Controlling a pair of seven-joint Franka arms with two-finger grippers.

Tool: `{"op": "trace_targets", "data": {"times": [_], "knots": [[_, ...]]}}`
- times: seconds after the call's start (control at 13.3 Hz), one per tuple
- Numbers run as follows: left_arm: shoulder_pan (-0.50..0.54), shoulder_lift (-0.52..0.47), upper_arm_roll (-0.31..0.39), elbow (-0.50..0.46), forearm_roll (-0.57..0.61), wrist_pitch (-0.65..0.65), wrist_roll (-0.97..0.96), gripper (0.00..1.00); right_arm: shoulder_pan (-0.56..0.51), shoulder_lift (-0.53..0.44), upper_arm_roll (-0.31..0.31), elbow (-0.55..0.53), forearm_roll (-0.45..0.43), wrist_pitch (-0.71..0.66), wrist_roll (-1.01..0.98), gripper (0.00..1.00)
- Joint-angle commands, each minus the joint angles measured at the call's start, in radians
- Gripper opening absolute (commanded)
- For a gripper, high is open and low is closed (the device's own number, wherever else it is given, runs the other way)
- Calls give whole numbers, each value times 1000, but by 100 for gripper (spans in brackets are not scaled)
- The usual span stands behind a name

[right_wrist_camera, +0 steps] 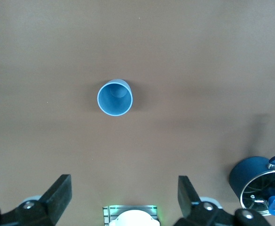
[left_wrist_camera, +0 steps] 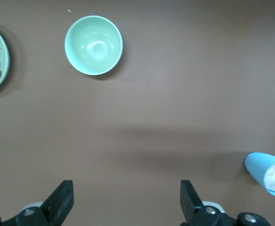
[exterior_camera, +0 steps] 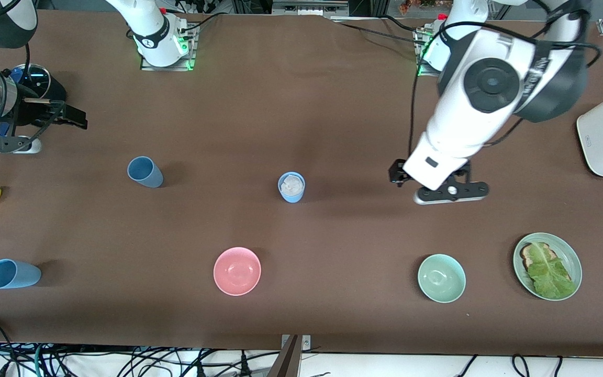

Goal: Stack blue cups with both arms
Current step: 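Withdraw the left gripper while the right gripper reaches the empty cup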

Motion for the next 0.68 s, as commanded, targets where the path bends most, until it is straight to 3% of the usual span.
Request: {"op": "trace_targets", "data": {"times": [0.0, 0.15, 0.38, 0.6], "knots": [[33, -63, -11, -21, 39, -59, 58, 100, 0, 19, 3, -7, 6, 2, -3, 100], [84, -98, -11, -22, 59, -61, 101, 100, 2, 67, 12, -26, 0, 38, -2, 100], [187, -135, -8, -24, 42, -64, 282, 100, 5, 64, 23, -201, 0, 263, 12, 100], [248, -146, -5, -30, 44, -79, 318, 100, 6, 66, 34, -319, -8, 429, 12, 100]]}}
